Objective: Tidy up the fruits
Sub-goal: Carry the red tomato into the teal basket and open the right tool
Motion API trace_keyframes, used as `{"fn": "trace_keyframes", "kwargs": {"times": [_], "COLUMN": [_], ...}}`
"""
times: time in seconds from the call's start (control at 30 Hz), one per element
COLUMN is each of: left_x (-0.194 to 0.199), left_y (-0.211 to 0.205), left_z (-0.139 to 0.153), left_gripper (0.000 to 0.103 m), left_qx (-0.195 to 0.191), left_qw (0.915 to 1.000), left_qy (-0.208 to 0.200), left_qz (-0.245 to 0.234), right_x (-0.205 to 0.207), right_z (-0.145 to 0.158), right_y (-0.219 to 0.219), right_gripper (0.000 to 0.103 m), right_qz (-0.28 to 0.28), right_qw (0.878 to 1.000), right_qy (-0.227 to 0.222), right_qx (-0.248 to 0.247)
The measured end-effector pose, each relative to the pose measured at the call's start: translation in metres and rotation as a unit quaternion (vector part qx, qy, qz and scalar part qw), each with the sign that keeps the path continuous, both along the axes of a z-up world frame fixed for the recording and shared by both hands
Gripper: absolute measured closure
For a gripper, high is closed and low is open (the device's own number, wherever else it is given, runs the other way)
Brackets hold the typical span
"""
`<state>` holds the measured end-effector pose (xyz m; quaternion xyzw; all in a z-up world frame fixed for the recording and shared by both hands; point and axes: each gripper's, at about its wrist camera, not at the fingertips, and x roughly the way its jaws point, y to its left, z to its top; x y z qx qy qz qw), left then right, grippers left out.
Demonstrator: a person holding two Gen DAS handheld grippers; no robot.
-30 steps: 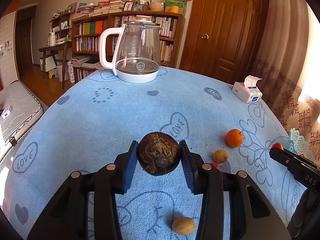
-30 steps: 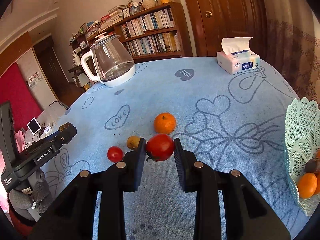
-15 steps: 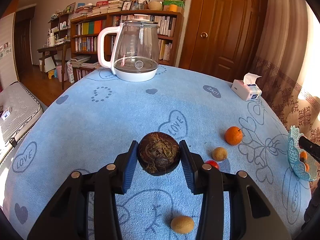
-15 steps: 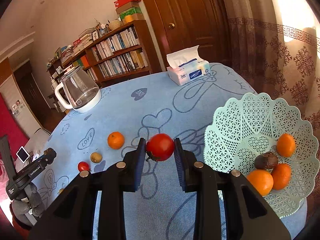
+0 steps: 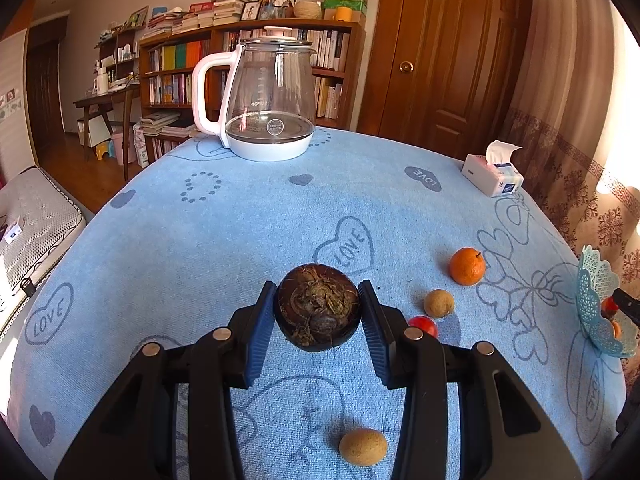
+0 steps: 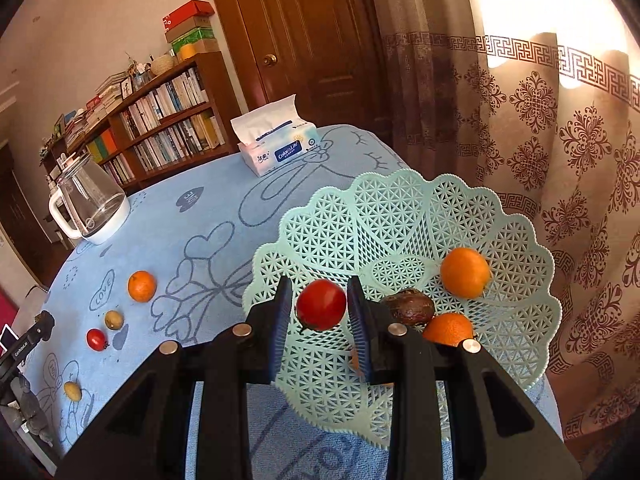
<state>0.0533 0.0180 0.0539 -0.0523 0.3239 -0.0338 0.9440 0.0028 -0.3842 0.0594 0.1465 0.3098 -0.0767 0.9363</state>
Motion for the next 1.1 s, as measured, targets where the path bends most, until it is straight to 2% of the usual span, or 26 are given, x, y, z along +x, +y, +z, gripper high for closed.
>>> {"fn": "trace_keyframes", "kwargs": {"times": [0.17,0.4,0.47,0.77,0.93,1.1], "left_x": [0.0,-0.001,-0.002,-0.009,-0.01,-0.009], "left_y": [0.0,-0.002,-0.004,-0.022,-0.044,-0.075], "left_z": [0.0,0.001,0.002,0.013,0.022,0.03], "left_gripper": [0.061,0.061,0.061,0.061,0.061,0.061], "left_qx": [0.0,0.003,0.006,0.021,0.031,0.035], "left_qw": [1.0,1.0,1.0,0.9995,0.9981,0.9952], "left_qy": [0.0,-0.002,-0.002,-0.012,-0.019,-0.019], "left_qz": [0.0,-0.001,-0.003,-0.023,-0.05,-0.09], "right_x": [0.002,-0.007,-0.011,-0.031,-0.037,-0.048], "right_z": [-0.001,0.002,0.003,0.011,0.016,0.016], "right_y": [0.004,-0.01,-0.017,-0.049,-0.06,-0.072], "right_gripper": [0.074,0.071,0.052,0.016,0.015,0.011], "right_qz": [0.001,-0.031,-0.05,-0.13,-0.154,-0.197], "right_qw": [1.0,0.999,0.998,0.988,0.984,0.974], "right_qy": [0.0,-0.021,-0.03,-0.07,-0.084,-0.105], "right_qx": [-0.01,0.012,0.022,0.044,0.043,0.043]}}
